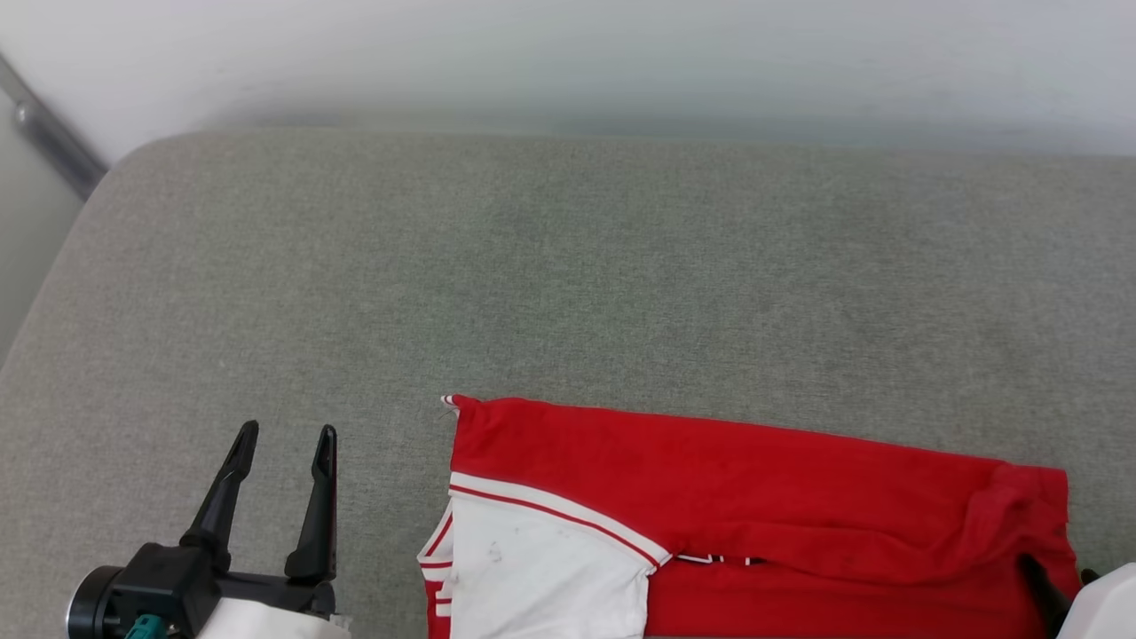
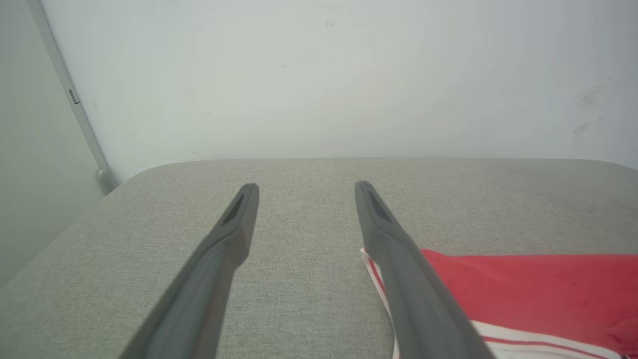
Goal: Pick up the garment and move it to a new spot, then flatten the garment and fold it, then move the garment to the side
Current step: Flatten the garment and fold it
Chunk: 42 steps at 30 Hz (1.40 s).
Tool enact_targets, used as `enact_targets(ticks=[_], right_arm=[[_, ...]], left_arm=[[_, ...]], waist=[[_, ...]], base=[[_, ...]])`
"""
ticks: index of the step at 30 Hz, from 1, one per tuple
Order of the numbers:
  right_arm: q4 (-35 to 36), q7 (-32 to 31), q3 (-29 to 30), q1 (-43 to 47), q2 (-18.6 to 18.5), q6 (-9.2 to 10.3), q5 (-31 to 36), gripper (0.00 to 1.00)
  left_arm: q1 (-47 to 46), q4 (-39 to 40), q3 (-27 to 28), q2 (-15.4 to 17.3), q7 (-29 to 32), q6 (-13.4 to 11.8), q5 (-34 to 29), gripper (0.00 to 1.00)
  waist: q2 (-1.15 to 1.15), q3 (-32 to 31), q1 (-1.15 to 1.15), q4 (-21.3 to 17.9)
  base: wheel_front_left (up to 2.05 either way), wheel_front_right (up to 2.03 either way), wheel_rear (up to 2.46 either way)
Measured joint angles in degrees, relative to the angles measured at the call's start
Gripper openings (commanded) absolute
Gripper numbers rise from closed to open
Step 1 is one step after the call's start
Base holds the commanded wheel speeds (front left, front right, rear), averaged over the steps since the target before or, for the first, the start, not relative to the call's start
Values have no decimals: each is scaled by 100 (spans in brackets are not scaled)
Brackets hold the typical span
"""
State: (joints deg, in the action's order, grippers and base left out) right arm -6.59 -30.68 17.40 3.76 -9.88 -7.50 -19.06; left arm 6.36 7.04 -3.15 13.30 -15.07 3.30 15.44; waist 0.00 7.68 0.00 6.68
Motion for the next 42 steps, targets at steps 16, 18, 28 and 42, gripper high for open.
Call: enact_targets(ticks=[16, 18, 28, 42], right_arm=[[-740, 458, -407, -357, -103, 46, -279, 100], [-808, 502, -542, -371, -179, 53, -320, 49], [-1162, 1079, -570, -483, -179, -4, -386, 0], [-1334, 1355, 266, -568, -633, -3, -194, 0]], left_arm=[[-233, -182, 268, -470, 0, 376, -323, 100], [-263, -205, 267, -477, 0, 385, -343, 100], [-228, -337, 242, -405, 0, 410, -349, 100], [-102, -353, 176, -297, 0, 411, -267, 100]], waist=[[0, 362, 0, 203], [0, 368, -1, 207], [0, 112, 0, 142], [0, -143, 0, -93]], base=[[0, 0, 0], [0, 0, 0], [0, 0, 0], [0, 0, 0]])
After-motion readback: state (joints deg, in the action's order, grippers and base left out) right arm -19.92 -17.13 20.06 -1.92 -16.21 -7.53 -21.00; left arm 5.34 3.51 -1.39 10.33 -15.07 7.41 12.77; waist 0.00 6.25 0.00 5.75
